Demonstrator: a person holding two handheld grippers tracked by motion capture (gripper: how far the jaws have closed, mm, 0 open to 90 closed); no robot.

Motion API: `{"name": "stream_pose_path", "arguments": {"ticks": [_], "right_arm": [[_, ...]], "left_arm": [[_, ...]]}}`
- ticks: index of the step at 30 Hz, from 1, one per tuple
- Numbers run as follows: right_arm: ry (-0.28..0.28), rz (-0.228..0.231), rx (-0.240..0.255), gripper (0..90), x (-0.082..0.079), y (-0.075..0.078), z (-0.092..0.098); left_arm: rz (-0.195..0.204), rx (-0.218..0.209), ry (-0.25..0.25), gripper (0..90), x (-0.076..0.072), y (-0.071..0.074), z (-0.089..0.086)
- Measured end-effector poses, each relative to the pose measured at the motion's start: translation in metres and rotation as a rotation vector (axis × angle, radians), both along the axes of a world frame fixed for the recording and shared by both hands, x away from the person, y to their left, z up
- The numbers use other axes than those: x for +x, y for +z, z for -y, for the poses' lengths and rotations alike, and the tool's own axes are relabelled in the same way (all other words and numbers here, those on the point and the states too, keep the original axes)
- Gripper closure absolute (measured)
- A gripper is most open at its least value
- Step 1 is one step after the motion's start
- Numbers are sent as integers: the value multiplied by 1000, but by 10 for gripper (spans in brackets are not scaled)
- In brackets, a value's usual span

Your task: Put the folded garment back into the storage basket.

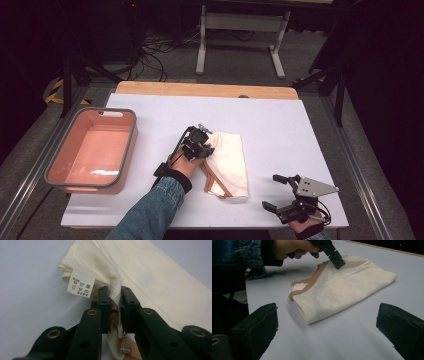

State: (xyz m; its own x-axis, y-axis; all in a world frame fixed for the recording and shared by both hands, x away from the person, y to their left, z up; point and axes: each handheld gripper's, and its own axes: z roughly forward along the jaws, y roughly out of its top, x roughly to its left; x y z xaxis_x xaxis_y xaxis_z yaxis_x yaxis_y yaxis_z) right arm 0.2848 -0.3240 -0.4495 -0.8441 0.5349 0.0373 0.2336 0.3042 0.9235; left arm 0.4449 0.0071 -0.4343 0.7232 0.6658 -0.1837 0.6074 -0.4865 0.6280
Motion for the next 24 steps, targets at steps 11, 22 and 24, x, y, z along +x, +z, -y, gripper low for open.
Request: {"name": "stream_pose_path", "arguments": {"ticks": [11, 22, 24], "right_arm": [[1, 1, 1, 43, 0, 0, 0], [4, 8, 2, 43, -1, 0, 0], [4, 8, 3, 43, -1, 0, 0]], "left_arm": [[87, -133, -12, 804, -17, 19, -8], [232, -274, -21, 804, -39, 35, -16], [249, -292, -23, 804, -42, 38, -18]]}}
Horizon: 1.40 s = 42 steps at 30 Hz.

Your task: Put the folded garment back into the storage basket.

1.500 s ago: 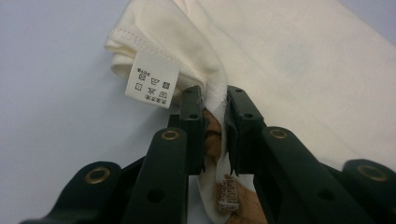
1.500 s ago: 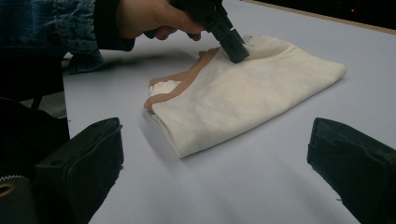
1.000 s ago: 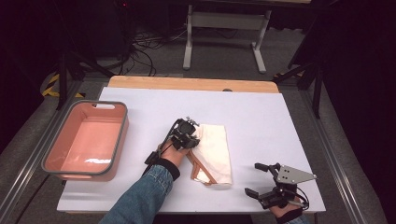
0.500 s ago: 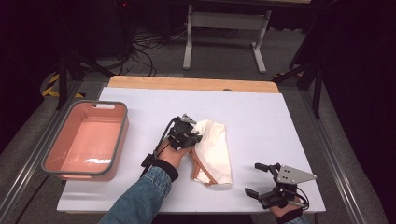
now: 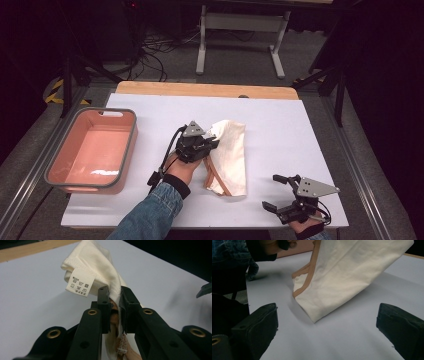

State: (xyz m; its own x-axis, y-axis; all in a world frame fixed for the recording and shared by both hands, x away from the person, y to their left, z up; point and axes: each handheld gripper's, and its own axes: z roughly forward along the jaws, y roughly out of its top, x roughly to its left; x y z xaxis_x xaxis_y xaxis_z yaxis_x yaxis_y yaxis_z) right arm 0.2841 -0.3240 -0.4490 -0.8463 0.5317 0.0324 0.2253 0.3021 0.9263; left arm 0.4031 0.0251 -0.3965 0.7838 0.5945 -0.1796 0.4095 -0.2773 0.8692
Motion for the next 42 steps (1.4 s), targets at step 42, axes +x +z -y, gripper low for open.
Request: {"name": "stream_pose_path", "arguments": {"ticks": [42], "right_arm": [[2, 1, 0, 44, 0, 0, 0]], "left_arm": [[312, -197, 21, 803, -53, 49, -39]]}}
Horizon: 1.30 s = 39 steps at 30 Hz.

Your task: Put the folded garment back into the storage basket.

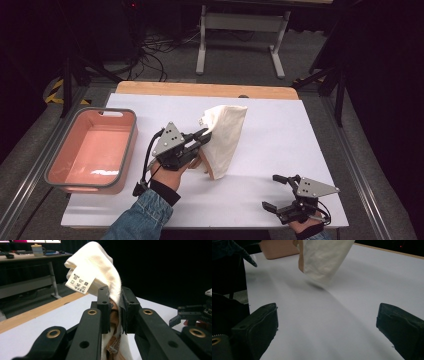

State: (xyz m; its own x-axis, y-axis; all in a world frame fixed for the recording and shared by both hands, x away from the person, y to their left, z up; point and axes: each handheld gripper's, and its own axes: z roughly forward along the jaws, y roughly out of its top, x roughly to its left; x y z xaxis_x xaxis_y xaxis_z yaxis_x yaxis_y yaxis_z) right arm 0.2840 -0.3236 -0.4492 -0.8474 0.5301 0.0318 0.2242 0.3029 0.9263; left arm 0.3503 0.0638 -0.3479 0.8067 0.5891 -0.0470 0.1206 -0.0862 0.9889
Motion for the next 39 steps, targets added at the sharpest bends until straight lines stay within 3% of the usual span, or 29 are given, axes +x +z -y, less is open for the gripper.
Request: {"name": "stream_pose_path", "arguments": {"ticks": [6, 28, 39], "right_arm": [[-3, -3, -2, 44, 0, 0, 0], [-8, -3, -6, 46, 0, 0, 0], [-6, -5, -7, 46, 0, -1, -1]], "left_arm": [[18, 0, 8, 803, -3, 8, -11], [22, -9, 61, 802, -11, 29, -66], [25, 8, 92, 802, -15, 40, -94]]}}
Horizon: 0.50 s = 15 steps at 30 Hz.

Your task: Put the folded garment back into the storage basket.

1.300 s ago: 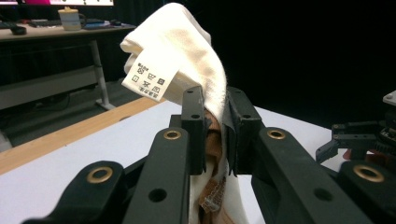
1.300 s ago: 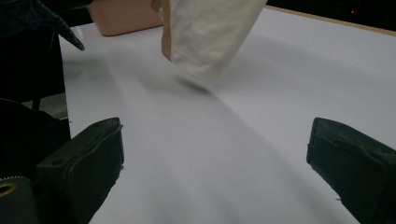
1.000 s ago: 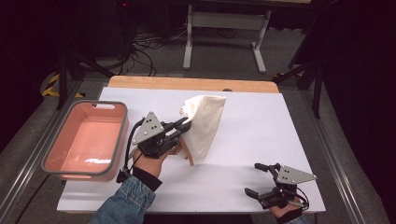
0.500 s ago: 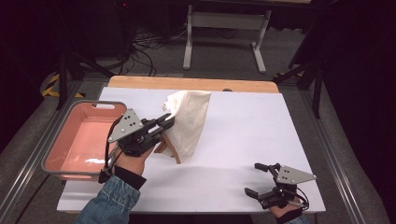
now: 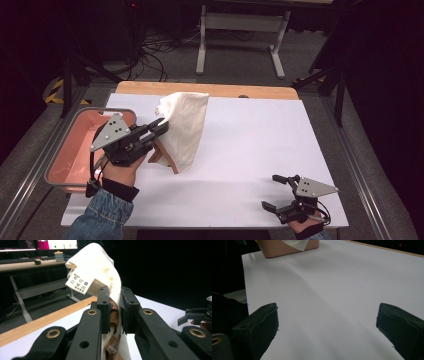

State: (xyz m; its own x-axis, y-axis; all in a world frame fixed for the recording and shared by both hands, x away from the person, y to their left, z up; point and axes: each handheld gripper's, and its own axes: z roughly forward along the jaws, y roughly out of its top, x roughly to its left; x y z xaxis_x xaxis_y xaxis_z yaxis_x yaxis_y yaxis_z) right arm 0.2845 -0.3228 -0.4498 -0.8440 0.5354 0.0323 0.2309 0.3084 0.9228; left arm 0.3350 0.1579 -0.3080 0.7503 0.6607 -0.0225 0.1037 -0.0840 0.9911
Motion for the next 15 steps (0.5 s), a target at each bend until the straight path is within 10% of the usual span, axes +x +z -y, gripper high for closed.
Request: {"name": "stream_pose_path", "arguments": {"ticks": [15], "right_arm": [[-1, 0, -3, 46, 0, 0, 0]], "left_arm": [[-6, 5, 38, 801, -5, 4, -26]]}}
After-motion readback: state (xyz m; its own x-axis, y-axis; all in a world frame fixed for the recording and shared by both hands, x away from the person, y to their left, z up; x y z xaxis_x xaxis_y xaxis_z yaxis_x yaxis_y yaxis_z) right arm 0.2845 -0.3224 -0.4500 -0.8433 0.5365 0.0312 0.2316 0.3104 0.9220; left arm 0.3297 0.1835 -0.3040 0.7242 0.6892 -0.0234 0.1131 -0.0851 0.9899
